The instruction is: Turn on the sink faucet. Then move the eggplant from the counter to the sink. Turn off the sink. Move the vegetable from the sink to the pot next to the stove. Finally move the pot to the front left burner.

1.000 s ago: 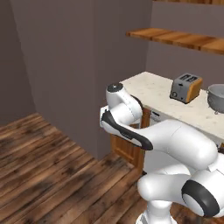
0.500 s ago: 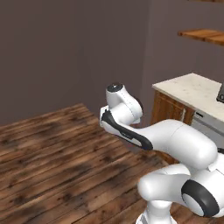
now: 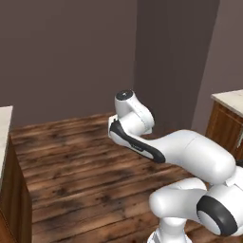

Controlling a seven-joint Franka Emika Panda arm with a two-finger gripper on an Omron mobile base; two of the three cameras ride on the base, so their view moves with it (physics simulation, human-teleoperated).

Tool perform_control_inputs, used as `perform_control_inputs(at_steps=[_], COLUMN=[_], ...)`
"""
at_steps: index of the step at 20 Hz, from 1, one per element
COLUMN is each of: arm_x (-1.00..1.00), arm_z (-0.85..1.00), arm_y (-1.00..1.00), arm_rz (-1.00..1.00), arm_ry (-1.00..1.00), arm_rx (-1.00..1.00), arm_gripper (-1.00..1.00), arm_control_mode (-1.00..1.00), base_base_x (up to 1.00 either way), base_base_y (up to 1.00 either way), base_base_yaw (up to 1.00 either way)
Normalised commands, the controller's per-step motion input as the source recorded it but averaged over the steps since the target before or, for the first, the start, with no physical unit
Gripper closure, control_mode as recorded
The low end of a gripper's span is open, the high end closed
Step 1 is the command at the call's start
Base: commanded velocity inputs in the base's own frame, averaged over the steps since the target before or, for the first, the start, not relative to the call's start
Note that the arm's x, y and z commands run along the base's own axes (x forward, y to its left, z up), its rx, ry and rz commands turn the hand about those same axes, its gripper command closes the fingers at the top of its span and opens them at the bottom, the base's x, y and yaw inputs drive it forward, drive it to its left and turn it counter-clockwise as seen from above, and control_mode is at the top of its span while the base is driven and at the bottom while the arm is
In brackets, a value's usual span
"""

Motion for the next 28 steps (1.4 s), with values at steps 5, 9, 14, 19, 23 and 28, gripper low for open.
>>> perform_control_inputs(at_steps=[5, 9, 14, 19, 23, 28], arm_x=[0.0, 0.0, 0.0, 0.0, 0.0, 0.0], arm_z=[0.0, 0.0, 0.0, 0.0, 0.0, 0.0], arm_y=[0.0, 0.0, 0.0, 0.0, 0.0, 0.0], arm_rz=[0.0, 0.0, 0.0, 0.0, 0.0, 0.0], arm_ry=[0.0, 0.0, 0.0, 0.0, 0.0, 0.0], arm_rx=[0.0, 0.0, 0.0, 0.0, 0.0, 0.0], arm_gripper=[1.0, 1.0, 1.0, 1.0, 1.0, 1.0], arm_control_mode=[1.0, 1.0, 1.0, 1.0, 1.0, 1.0], base_base_x=[0.17, 0.01, -0.02, -0.24, -0.25, -0.3], base_base_y=[-0.45, -0.56, -0.37, -0.32, -0.28, -0.3], base_base_yaw=[0.42, 0.43, 0.45, 0.44, 0.43, 0.42])
